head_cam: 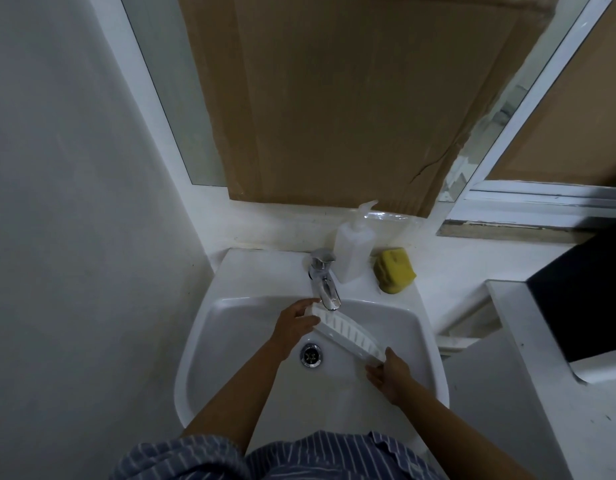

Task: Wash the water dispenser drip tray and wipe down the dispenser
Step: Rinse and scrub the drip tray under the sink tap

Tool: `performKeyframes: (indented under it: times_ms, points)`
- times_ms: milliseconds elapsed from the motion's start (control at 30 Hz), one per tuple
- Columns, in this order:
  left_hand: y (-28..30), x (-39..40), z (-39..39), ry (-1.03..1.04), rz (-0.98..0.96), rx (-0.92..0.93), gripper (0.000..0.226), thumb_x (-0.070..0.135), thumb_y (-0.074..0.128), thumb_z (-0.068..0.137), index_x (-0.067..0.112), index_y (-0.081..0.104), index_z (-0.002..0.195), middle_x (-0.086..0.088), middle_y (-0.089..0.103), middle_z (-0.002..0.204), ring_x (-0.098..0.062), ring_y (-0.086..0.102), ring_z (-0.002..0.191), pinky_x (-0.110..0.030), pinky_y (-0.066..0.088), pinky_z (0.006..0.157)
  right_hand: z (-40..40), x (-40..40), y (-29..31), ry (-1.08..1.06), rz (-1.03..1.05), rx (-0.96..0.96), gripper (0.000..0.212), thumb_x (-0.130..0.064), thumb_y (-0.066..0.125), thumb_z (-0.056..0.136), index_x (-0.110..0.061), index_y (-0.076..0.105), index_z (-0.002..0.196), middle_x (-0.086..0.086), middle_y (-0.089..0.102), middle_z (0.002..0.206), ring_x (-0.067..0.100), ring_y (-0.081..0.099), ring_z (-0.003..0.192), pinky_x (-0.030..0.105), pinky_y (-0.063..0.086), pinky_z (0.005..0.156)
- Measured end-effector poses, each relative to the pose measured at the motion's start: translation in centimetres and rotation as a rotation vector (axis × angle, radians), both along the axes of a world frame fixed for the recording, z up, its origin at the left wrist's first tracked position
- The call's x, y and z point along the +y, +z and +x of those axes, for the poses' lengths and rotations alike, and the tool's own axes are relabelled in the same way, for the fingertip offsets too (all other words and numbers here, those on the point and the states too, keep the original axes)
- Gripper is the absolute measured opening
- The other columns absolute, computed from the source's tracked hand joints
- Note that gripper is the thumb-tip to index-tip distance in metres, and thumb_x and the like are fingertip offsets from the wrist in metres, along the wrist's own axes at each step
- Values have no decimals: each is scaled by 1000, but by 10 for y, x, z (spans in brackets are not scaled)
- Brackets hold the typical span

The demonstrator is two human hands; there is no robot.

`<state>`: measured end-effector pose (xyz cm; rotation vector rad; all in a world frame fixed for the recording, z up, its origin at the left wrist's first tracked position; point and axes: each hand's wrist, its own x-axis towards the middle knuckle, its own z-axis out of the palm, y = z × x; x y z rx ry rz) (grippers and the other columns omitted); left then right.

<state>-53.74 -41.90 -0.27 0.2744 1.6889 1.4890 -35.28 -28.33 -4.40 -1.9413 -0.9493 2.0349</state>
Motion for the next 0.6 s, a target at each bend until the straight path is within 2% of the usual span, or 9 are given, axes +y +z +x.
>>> performKeyframes:
  times_ms: [67, 100, 167, 233, 333, 400, 500, 600]
  points:
    - [1, -2, 1, 97, 2, -65, 25, 2, 67, 86, 15, 65, 108, -5, 64, 91, -10, 62, 76, -18, 54, 64, -1, -1, 6, -10, 38, 1, 44, -29, 43, 103, 2, 41, 135, 16, 54, 94, 26, 59, 73, 36, 50, 57]
    - [-1, -6, 1, 147, -2, -88, 22, 5, 66, 88, 13, 64, 109, -4, 64, 92, -10, 61, 78, -18, 53, 63, -1, -1, 8, -4, 58, 10, 41, -26, 43, 104, 4, 43, 132, 15, 53, 92, 26, 58, 74, 36, 50, 60]
    - [-12, -17, -1, 200, -25, -103, 21, 10, 63, 91, 14, 63, 111, -8, 62, 100, -15, 59, 85, -20, 52, 68, -2, -2, 13, 28, 89, 45, 35, -20, 41, 104, 4, 47, 128, 17, 58, 96, 27, 59, 80, 35, 52, 65]
    - [-26, -31, -4, 225, -38, -117, 21, 11, 61, 92, 17, 64, 112, -12, 60, 108, -18, 58, 90, -21, 54, 71, -5, -2, 14, 64, 113, 77, 35, -19, 42, 104, 5, 49, 128, 22, 62, 108, 28, 62, 87, 34, 53, 68]
    - [-38, -53, -7, 287, -46, -181, 22, 7, 59, 93, 15, 63, 114, -17, 57, 117, -25, 58, 100, -26, 56, 76, -13, -5, 14, 105, 149, 121, 36, -18, 49, 101, 6, 48, 127, 24, 60, 122, 32, 63, 102, 33, 54, 71]
    - [-43, -65, -8, 340, -44, -243, 24, 5, 56, 95, 10, 60, 118, -19, 56, 121, -31, 57, 108, -31, 55, 81, -20, -10, 18, 130, 164, 158, 29, -17, 54, 99, 5, 49, 117, 23, 61, 119, 34, 63, 104, 37, 55, 77]
    - [-50, -79, -11, 426, -69, -304, 28, 0, 51, 96, 6, 57, 123, -22, 55, 127, -39, 53, 120, -32, 55, 78, -32, -17, 29, 152, 183, 185, 13, -13, 60, 96, -4, 50, 98, 20, 62, 111, 31, 64, 97, 43, 54, 87]
    - [-56, -86, -14, 492, -91, -334, 33, -3, 46, 97, 4, 53, 128, -24, 53, 132, -37, 54, 115, -34, 54, 74, -44, -21, 33, 202, 211, 211, 11, -11, 64, 93, -6, 54, 94, 20, 63, 110, 32, 65, 98, 43, 55, 87]
